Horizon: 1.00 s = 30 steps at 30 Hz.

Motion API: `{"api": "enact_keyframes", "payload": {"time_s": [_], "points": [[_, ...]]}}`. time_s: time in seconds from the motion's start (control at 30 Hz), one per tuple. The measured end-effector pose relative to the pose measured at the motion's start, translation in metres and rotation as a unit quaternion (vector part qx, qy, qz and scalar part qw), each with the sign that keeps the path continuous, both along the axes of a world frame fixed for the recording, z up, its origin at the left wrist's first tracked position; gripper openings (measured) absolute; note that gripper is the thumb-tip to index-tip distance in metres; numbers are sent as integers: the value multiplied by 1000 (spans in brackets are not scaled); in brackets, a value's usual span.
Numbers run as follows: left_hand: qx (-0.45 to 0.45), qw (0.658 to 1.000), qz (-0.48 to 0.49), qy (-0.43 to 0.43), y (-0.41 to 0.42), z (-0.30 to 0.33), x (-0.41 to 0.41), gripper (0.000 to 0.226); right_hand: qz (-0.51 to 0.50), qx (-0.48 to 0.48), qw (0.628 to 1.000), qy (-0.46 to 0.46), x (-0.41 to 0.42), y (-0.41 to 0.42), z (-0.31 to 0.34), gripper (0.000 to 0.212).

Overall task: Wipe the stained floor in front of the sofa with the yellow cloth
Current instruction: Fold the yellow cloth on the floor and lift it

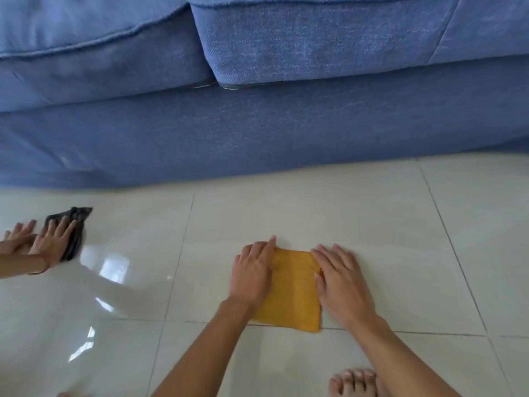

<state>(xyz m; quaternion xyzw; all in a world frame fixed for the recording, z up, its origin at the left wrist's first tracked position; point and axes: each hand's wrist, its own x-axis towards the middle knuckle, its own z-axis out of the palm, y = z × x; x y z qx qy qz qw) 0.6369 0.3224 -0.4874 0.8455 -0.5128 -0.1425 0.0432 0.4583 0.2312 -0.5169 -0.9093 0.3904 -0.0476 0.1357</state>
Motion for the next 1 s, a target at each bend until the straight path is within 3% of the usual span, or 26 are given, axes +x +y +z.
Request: {"api": "enact_keyframes", "payload": {"time_s": [0.1,0.33,0.43,0.6,1.0], "points": [[28,999,-18,-1,-10,5,10,48,9,19,1000,0,6,-4,6,48],[83,990,-36,106,-23,37,10,21,33,146,989,20,15,-9,47,67],[95,982,-83,138,-27,73,1,12,18,174,984,19,14,-14,72,57],[64,982,-119,134,-37,146,-15,10,-9,138,990,24,-7,-17,131,27],[-91,966,-238,47,-106,346,-110,16,-102,-60,993,0,-127,-43,343,26]]}}
